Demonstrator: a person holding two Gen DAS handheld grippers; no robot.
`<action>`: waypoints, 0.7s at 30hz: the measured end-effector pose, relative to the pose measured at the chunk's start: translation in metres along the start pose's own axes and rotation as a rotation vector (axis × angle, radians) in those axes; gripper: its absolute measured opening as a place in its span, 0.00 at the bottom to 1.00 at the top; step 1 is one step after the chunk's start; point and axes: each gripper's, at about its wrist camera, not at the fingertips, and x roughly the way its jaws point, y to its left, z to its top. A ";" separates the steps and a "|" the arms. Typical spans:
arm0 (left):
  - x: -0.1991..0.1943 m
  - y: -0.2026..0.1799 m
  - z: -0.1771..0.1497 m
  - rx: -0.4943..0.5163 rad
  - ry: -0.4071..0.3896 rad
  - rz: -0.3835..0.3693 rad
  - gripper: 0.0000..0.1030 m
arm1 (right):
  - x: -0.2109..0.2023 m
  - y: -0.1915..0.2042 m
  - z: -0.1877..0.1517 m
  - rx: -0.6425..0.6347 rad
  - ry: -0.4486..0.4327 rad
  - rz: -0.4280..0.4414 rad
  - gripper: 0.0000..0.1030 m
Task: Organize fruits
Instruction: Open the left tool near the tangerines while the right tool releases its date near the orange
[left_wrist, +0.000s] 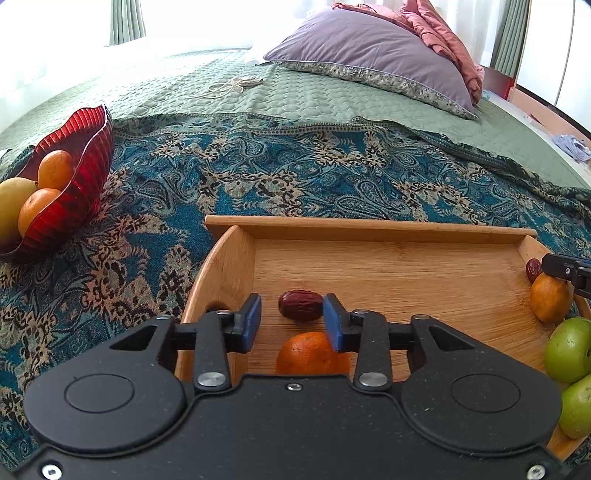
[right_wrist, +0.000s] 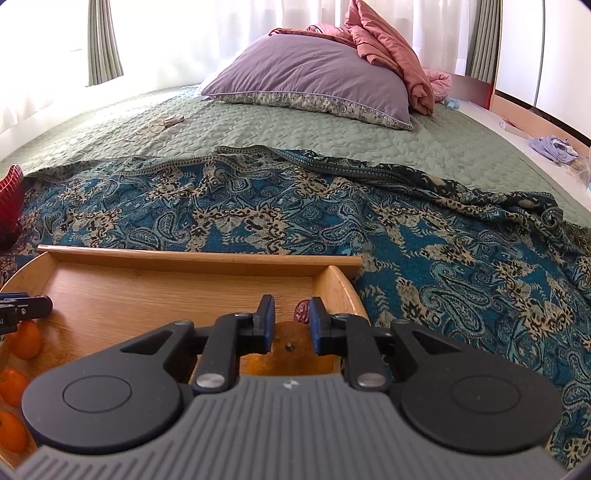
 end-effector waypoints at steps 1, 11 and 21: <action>-0.001 0.000 0.000 0.001 -0.003 0.001 0.38 | -0.001 0.000 0.000 -0.002 -0.004 0.000 0.27; -0.032 -0.002 -0.006 0.024 -0.085 0.004 0.67 | -0.032 0.007 -0.010 -0.021 -0.114 0.001 0.54; -0.067 -0.003 -0.019 0.000 -0.141 -0.031 0.86 | -0.070 0.012 -0.018 -0.037 -0.247 -0.017 0.86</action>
